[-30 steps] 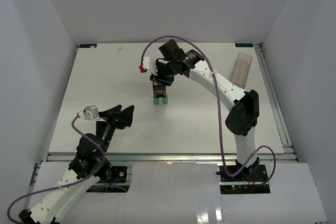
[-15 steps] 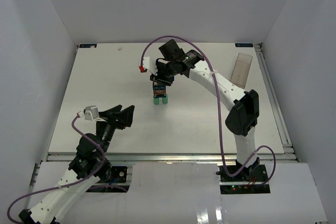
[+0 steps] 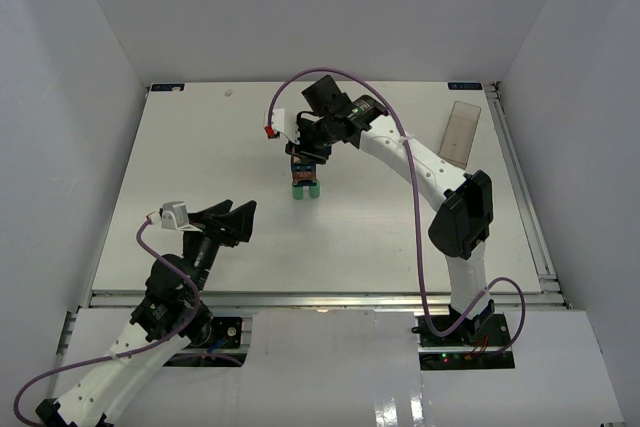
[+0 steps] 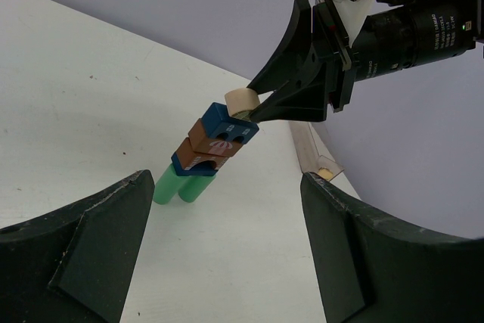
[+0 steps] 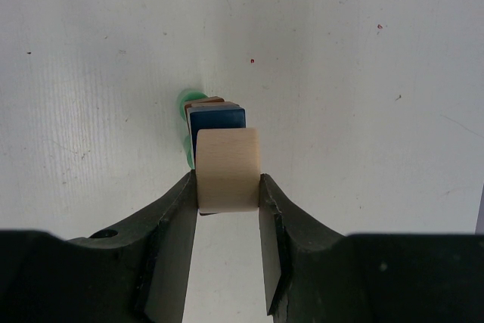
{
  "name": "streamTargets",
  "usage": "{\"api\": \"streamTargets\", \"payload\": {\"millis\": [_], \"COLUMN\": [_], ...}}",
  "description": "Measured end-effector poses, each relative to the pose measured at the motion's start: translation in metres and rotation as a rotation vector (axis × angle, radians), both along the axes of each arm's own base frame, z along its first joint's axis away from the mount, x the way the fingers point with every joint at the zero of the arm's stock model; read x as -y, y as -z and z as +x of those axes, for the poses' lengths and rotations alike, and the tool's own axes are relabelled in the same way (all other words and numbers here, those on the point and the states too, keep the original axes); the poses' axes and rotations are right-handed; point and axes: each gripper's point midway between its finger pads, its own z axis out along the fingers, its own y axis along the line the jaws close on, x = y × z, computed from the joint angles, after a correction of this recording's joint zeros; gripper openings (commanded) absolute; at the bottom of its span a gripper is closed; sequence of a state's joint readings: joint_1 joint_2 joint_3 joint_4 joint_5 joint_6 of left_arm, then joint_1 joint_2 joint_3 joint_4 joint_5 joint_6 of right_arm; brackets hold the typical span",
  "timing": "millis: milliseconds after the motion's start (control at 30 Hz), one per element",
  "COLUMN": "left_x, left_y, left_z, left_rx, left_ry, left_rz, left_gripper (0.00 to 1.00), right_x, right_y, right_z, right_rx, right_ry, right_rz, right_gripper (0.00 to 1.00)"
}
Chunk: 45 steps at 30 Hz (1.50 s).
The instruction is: Build the wood block tower
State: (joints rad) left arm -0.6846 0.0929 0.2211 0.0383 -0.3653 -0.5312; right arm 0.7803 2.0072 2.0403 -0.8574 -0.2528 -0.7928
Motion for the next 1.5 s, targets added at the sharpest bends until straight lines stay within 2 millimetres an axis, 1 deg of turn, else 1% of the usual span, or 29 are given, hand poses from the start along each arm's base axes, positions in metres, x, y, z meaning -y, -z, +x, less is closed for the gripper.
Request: {"api": "streamTargets", "payload": {"millis": [267, 400, 467, 533, 1000, 1500], "left_x": [0.0001, 0.0001, 0.0002, 0.0003, 0.0011, 0.0011], "left_y": [0.0, 0.0, 0.0, 0.0, -0.0001, -0.0002], "left_z": [0.0, -0.0001, -0.0001, -0.0001, -0.0006, -0.0006], "left_rx": [0.0, 0.0, 0.0, 0.0, 0.001, 0.001], "left_ry": [0.0, 0.001, 0.001, 0.002, 0.007, 0.007], "left_rz": [0.0, 0.0, 0.0, 0.0, 0.001, 0.001], "left_gripper": [0.89, 0.89, 0.89, 0.89, 0.89, 0.89], "right_x": [-0.0004, -0.0005, -0.0005, -0.0006, -0.0036, -0.0004], "right_y": [0.0019, 0.0019, 0.0019, 0.0019, -0.0008, -0.0004], "right_z": [0.0001, 0.0001, 0.0001, 0.0002, 0.0028, 0.0069], "right_rx": [-0.004, -0.005, -0.005, -0.005, 0.007, 0.024], "right_ry": [0.001, 0.002, 0.002, 0.002, 0.002, 0.02], "right_rz": [-0.002, -0.001, -0.001, -0.001, 0.014, -0.001], "right_gripper": [0.42, 0.46, 0.51, 0.53, 0.57, 0.58]}}
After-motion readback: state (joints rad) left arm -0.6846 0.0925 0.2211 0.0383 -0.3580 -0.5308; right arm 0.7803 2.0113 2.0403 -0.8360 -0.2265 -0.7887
